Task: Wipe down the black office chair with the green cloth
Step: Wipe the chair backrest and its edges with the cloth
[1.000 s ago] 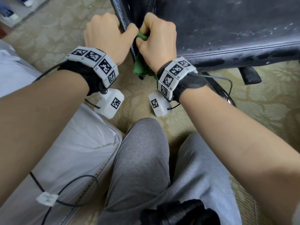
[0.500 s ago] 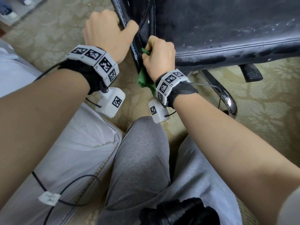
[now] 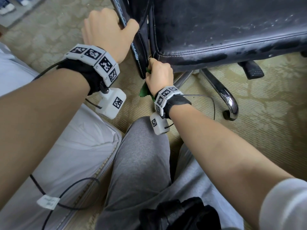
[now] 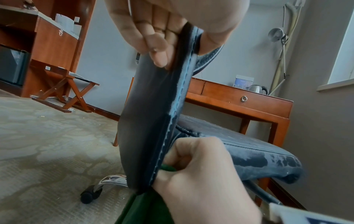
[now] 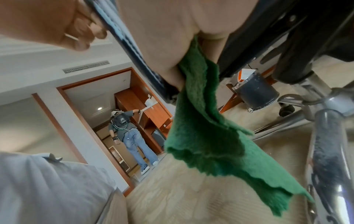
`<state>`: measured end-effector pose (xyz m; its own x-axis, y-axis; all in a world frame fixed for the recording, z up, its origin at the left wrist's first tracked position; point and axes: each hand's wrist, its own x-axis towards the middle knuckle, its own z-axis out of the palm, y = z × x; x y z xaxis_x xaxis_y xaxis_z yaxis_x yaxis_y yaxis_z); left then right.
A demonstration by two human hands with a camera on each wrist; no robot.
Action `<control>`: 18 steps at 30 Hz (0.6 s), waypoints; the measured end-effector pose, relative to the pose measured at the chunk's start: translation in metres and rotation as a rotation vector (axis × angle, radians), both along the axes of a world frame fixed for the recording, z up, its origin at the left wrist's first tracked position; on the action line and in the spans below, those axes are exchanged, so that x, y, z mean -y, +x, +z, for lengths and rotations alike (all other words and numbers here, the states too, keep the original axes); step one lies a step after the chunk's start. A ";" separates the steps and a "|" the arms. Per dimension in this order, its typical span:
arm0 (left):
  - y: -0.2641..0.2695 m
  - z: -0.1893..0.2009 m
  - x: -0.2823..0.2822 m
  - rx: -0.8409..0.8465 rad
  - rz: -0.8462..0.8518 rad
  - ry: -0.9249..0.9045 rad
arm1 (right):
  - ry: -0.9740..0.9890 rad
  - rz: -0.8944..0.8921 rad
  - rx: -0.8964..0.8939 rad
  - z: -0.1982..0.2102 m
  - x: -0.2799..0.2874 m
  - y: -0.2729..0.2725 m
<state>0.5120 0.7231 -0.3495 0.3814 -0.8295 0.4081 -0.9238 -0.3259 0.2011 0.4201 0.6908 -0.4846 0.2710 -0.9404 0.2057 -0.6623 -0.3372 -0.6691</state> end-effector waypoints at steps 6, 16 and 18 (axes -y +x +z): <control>-0.005 -0.002 -0.001 0.000 0.001 -0.005 | -0.009 -0.039 0.183 -0.010 -0.005 -0.007; -0.014 -0.001 -0.008 -0.014 -0.085 0.017 | 0.140 -0.084 0.224 -0.001 -0.024 -0.033; -0.017 -0.001 -0.010 0.003 -0.111 0.035 | 0.217 -0.127 0.221 0.005 -0.025 -0.037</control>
